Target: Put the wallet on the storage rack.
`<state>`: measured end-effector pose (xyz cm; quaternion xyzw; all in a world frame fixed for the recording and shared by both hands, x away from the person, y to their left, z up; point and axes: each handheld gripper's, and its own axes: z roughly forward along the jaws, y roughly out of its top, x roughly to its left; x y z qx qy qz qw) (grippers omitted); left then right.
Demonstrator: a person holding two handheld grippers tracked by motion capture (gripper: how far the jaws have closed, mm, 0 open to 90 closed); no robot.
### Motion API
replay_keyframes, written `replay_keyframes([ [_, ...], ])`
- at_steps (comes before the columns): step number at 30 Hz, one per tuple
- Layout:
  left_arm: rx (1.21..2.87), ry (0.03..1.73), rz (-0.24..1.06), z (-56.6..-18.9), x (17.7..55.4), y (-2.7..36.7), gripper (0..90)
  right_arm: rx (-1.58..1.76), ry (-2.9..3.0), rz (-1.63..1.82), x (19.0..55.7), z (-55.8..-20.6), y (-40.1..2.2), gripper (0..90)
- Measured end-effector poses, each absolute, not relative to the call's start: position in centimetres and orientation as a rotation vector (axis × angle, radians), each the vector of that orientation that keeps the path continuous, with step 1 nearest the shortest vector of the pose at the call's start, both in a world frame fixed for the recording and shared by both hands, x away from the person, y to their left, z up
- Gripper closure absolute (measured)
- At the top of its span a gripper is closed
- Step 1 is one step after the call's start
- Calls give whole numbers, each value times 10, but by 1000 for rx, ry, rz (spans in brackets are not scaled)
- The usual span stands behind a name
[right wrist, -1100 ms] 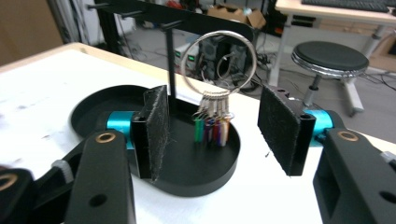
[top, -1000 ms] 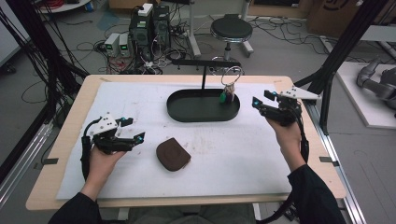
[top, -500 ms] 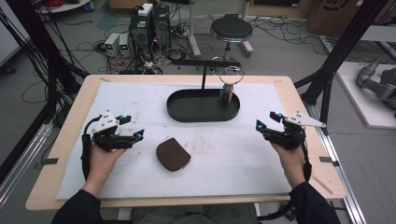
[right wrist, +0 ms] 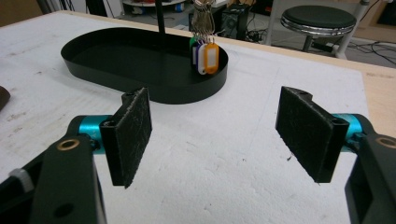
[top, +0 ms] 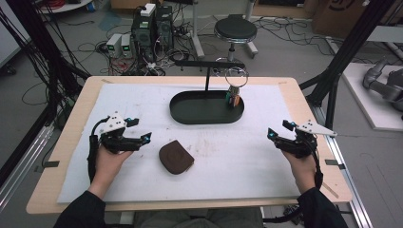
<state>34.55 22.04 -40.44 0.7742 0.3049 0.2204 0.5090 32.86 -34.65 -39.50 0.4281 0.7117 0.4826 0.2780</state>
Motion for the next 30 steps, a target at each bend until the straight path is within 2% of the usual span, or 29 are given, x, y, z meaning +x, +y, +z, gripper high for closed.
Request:
replay_keyframes([
  [15, 1874, 737, 409, -409, 337, 205, 261, 1103, 1946, 1242, 332, -399, -339, 277],
  [19, 1890, 740, 346, -414, 334, 199, 289, 1107, 1947, 1244, 335, -400, -338, 277],
  [23, 1924, 755, 271, -420, 334, 193, 353, 1107, 1949, 1238, 336, -400, -338, 278],
  [30, 1964, 848, 138, -431, 335, 185, 417, 1094, 1949, 1237, 336, -400, -337, 278],
])
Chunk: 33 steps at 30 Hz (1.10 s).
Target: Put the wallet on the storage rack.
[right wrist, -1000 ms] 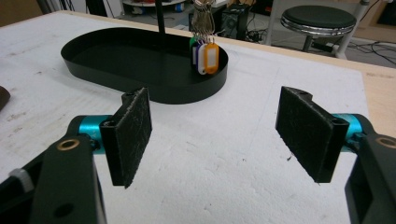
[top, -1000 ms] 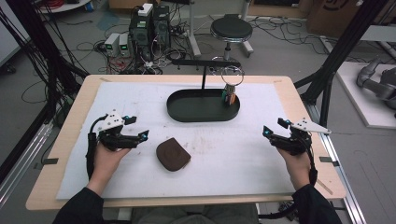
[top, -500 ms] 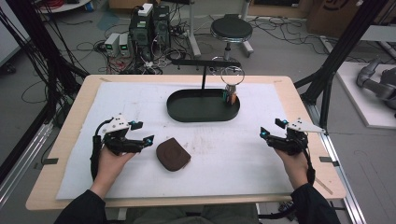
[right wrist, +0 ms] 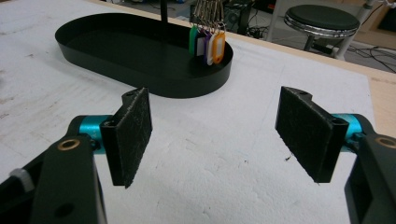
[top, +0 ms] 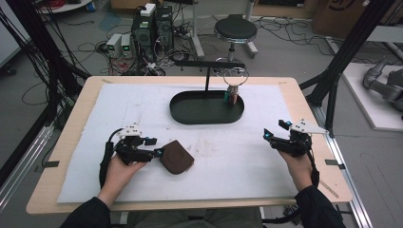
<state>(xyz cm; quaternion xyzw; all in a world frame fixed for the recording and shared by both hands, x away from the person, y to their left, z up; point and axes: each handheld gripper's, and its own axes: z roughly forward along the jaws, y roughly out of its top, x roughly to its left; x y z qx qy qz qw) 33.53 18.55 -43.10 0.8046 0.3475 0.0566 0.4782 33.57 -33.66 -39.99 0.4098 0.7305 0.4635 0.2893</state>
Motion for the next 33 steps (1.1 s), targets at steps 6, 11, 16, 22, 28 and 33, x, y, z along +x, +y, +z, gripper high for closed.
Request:
replay_keyframes([
  [6, 1986, 899, 84, -438, 338, 183, 470, 1093, 1952, 1238, 336, -400, -337, 278],
  [11, 1963, 891, 14, -441, 339, 185, 621, 1089, 1954, 1237, 336, -400, -336, 279],
  [16, 1944, 848, 50, -438, 338, 184, 728, 1080, 1958, 1237, 336, -400, -334, 280],
  [22, 1918, 754, 116, -428, 336, 173, 813, 1058, 1954, 1255, 335, -397, -328, 281],
  [28, 1932, 592, 203, -409, 330, 152, 841, 1011, 1997, 1313, 333, -392, -317, 283],
  [33, 1947, 459, 248, -399, 325, 132, 848, 923, 2107, 1397, 333, -387, -303, 284],
])
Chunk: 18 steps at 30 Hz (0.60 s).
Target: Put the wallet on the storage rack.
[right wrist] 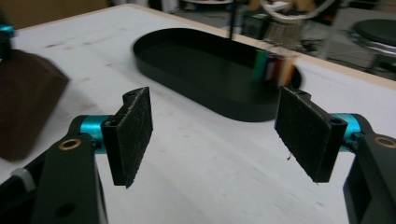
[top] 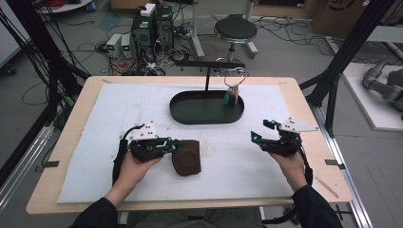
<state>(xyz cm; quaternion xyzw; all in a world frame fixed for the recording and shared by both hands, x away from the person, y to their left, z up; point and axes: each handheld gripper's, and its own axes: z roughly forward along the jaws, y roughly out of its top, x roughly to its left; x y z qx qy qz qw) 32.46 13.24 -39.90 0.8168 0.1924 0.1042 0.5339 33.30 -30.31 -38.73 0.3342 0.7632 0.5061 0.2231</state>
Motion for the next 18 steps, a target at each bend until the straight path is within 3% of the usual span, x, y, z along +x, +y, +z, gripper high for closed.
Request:
replay_keyframes([
  [18, 1933, 118, 272, -380, 307, 79, 854, 546, 2437, 1519, 323, -381, -244, 288],
])
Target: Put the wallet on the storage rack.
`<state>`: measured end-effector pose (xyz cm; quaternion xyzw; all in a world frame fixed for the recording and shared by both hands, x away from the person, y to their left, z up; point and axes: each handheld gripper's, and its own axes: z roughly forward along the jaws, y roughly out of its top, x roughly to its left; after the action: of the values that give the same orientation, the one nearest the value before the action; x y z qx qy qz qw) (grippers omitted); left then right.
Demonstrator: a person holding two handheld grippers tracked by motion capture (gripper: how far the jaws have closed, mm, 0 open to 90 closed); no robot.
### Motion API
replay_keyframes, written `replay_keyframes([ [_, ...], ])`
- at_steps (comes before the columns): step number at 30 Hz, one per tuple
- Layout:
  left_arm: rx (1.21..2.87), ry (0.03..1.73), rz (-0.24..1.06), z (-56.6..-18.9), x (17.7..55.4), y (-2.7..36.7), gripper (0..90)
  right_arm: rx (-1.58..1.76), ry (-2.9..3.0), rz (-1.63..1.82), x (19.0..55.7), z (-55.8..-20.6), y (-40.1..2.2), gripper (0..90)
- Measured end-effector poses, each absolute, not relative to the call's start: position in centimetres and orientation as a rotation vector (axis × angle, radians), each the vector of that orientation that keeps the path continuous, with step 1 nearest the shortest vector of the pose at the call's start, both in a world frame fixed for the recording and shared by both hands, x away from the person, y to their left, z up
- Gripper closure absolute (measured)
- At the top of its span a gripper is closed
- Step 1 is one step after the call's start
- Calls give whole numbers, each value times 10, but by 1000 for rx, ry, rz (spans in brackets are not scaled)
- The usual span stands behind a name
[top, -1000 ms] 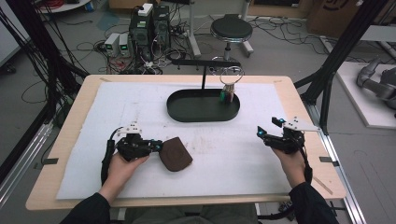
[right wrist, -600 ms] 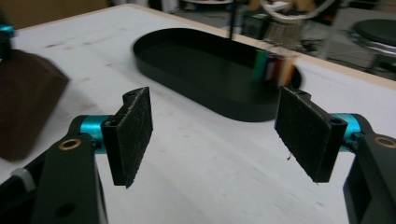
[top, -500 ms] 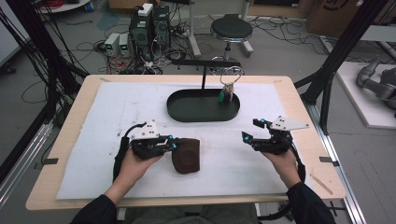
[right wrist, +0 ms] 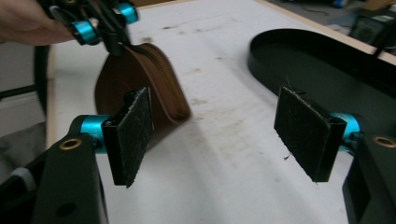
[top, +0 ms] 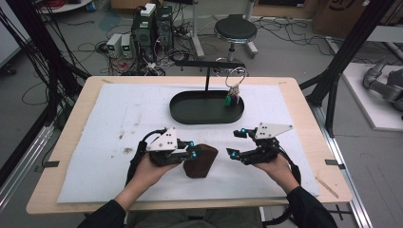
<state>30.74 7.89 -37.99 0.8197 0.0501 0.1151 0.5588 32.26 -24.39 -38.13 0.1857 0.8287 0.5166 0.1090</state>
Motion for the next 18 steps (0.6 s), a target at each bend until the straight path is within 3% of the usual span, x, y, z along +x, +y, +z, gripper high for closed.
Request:
replay_keyframes([
  [10, 1936, -9, 225, -379, 305, 54, 855, 348, 2627, 1511, 328, -389, -214, 343],
  [12, 1931, -13, 218, -379, 305, 53, 855, 304, 2675, 1492, 327, -392, -210, 381],
  [14, 1924, -15, 220, -380, 305, 52, 848, 258, 2709, 1460, 326, -394, -207, 498],
  [16, 1919, -14, 219, -380, 305, 52, 830, 241, 2706, 1441, 324, -394, -206, 545],
  [18, 1921, 5, 219, -380, 304, 54, 729, 241, 2717, 1447, 324, -393, -209, 612],
])
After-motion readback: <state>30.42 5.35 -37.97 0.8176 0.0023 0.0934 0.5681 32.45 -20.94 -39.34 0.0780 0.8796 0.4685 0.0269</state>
